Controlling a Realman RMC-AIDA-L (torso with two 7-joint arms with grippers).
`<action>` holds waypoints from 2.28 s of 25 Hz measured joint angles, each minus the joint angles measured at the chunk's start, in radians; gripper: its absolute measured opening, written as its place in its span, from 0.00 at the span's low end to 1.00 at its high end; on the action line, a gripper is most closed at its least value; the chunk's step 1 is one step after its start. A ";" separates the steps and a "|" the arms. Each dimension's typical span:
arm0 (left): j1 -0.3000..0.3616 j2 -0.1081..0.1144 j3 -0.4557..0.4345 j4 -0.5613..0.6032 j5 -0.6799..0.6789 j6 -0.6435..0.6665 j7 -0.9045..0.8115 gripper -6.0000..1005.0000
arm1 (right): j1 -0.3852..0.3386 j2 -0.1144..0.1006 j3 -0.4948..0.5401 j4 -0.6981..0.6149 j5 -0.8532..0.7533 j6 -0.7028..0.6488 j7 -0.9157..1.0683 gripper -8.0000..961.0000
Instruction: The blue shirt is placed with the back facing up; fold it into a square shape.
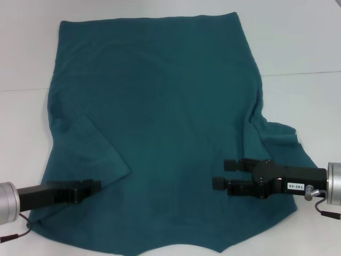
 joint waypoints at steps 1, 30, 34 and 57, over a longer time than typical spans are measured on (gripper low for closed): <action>0.000 0.000 -0.002 0.004 0.000 0.008 0.003 0.12 | 0.000 0.000 0.000 0.000 0.000 0.000 0.000 0.95; 0.027 -0.002 -0.116 -0.077 -0.321 0.291 0.704 0.90 | -0.045 -0.095 0.085 -0.054 0.007 0.078 0.235 0.95; 0.030 -0.005 -0.084 -0.083 -0.310 0.293 0.758 0.90 | -0.052 -0.102 0.087 -0.128 0.011 0.079 0.375 0.95; -0.019 0.002 -0.002 -0.015 -0.037 0.307 0.720 0.90 | -0.007 -0.159 -0.060 -0.102 -0.053 0.371 0.755 0.94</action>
